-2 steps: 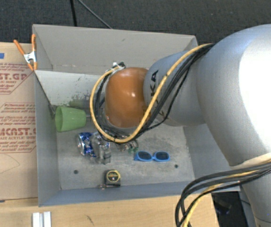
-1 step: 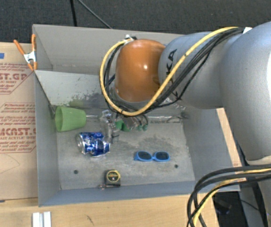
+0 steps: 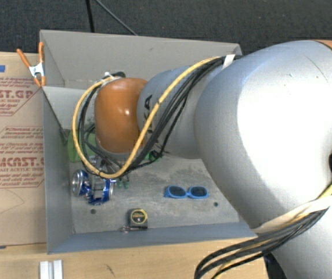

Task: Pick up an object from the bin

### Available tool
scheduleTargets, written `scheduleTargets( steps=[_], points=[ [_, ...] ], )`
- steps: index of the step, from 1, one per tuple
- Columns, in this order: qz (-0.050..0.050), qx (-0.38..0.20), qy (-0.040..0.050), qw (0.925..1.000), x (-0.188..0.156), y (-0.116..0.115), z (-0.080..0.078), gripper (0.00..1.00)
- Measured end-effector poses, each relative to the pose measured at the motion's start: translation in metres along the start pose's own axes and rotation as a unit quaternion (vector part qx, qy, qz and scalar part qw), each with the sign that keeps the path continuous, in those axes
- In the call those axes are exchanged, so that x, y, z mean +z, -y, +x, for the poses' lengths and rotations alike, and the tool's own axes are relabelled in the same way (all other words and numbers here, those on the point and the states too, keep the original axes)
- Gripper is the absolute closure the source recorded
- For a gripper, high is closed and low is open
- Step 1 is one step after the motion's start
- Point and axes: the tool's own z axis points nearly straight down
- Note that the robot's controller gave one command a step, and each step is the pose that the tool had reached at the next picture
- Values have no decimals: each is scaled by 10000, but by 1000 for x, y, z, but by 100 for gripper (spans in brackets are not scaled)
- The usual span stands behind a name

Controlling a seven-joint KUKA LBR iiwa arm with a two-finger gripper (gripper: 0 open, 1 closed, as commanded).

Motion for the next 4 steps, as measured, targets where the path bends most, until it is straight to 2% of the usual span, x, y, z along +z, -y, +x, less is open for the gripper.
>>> scheduleTargets(
  steps=[1, 2, 3, 4],
  points=[
    [-17, -3454, 73, 9384, 5, 6, 16, 100],
    [-8, -3447, 18, 9387, 9, 9, 19, 0],
    [-11, -3444, 23, 9388, 7, 8, 18, 100],
    [6, -3540, 42, 9352, -152, 1, 34, 100]
  ],
)
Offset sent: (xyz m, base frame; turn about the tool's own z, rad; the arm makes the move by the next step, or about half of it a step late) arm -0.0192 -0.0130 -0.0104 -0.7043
